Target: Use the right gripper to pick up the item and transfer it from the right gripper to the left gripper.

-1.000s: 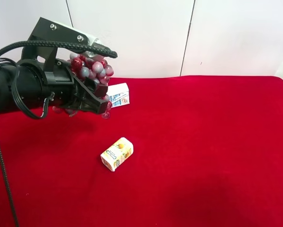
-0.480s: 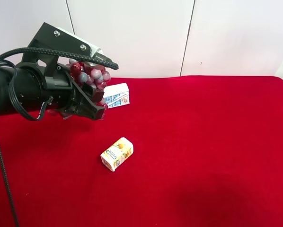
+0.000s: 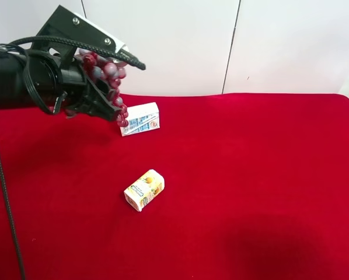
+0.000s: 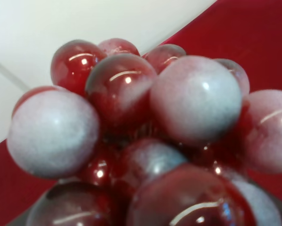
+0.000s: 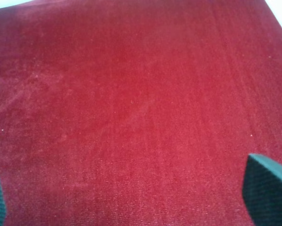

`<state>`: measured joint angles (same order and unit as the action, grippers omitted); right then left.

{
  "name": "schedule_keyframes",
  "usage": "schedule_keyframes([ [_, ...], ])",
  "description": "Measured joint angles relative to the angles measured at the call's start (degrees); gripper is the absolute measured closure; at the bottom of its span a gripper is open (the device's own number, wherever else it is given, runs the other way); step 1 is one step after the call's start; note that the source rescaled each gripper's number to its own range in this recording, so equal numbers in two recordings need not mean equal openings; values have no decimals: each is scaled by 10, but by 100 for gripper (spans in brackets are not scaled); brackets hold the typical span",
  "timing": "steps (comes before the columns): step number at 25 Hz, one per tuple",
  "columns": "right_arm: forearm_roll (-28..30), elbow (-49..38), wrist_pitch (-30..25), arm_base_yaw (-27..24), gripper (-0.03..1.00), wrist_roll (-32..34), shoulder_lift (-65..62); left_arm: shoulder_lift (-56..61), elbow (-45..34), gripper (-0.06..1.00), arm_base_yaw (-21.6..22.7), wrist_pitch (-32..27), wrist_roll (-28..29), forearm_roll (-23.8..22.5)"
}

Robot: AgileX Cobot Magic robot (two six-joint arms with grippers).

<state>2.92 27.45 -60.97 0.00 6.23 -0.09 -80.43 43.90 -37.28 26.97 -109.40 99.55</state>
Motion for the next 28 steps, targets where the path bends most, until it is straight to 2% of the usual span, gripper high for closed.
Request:
schedule_keyframes([
  [6,0,0,0,-2,-3,0,0,-55,0,94,117,-14,-17,0],
  [11,0,0,0,-2,-3,0,0,-99,0,94,186,-113,-17,1],
  [14,0,0,0,-2,-3,0,0,-130,0,94,201,-163,-18,1],
  [17,0,0,0,-2,-3,0,0,-155,0,94,201,-180,-18,1],
  [28,0,0,0,-2,-3,0,0,-177,0,92,202,-181,-20,0],
])
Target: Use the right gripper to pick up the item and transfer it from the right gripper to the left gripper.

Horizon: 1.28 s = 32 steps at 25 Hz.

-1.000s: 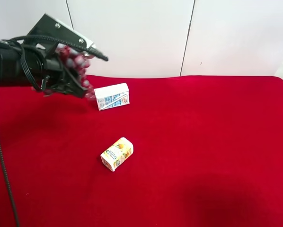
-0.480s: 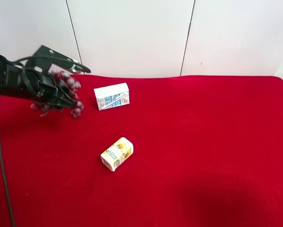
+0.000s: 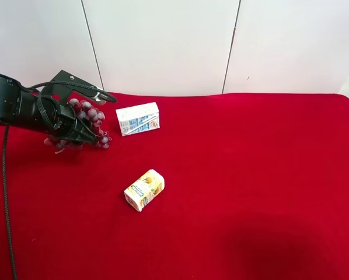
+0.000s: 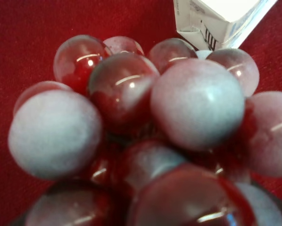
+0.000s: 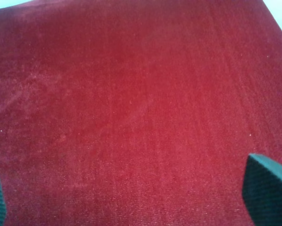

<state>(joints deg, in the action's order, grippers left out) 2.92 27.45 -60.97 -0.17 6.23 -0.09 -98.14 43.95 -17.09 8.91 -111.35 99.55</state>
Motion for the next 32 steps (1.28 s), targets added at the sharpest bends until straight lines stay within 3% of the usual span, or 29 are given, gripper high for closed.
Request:
schedule_keyframes([
  [1,0,0,0,0,-3,0,0,0,0,81,0,0,0,-1],
  [4,0,0,0,0,-3,0,0,0,0,25,0,0,0,-2],
  [5,0,0,0,0,-3,0,0,0,0,12,0,0,0,-2],
  [7,0,0,0,0,-3,0,0,0,0,0,0,0,0,-2],
  [15,0,0,0,0,-3,0,0,0,0,-5,0,6,-1,-2],
  [22,0,0,0,0,-3,0,0,18,0,-5,-3,60,17,-2],
  [26,0,0,0,0,-3,0,0,74,0,-5,-23,107,53,-2],
  [32,0,0,0,0,-3,0,0,188,-11,-5,-73,127,29,-2],
])
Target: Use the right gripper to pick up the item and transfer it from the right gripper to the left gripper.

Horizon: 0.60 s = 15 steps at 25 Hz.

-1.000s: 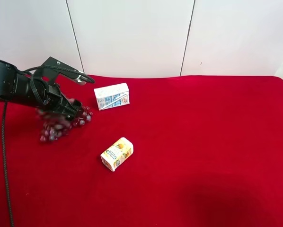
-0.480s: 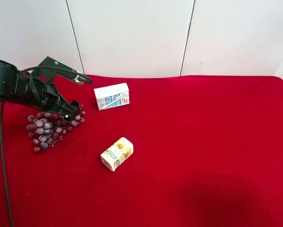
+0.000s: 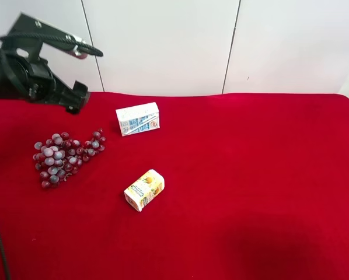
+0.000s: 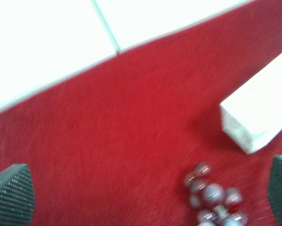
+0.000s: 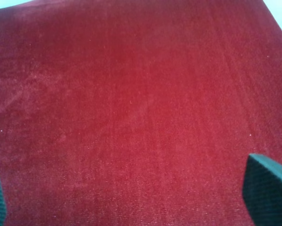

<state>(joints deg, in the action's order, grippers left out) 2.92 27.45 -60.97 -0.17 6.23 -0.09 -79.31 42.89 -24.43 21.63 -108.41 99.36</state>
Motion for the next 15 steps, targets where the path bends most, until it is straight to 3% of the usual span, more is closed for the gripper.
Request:
schedule_keyframes([
  [6,0,0,0,0,-3,0,0,85,-39,-5,-31,0,-6,0],
  [10,0,0,0,0,-3,0,0,134,-75,-5,-32,2,28,0],
  [12,0,0,0,0,-3,0,0,156,-93,-5,-32,0,77,-8],
  [15,0,0,0,0,-3,0,0,180,-120,-5,-32,-41,215,-87],
])
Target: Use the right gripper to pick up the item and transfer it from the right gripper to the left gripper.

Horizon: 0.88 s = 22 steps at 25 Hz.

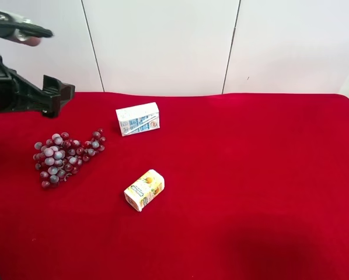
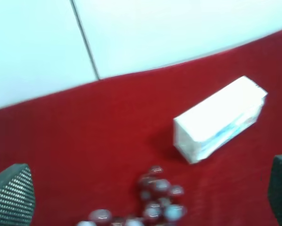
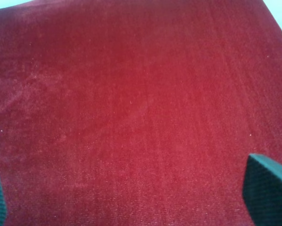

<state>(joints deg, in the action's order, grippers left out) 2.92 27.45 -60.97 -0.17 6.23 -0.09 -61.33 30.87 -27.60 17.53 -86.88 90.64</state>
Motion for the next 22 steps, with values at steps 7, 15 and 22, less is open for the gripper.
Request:
schedule_keyframes([
  [7,0,0,0,0,-3,0,0,7,19,-5,73,-260,437,-380],
  [15,0,0,0,0,-3,0,0,29,29,-5,220,-525,585,-533],
  [22,0,0,0,0,-3,0,0,118,29,-5,272,-648,579,-610],
])
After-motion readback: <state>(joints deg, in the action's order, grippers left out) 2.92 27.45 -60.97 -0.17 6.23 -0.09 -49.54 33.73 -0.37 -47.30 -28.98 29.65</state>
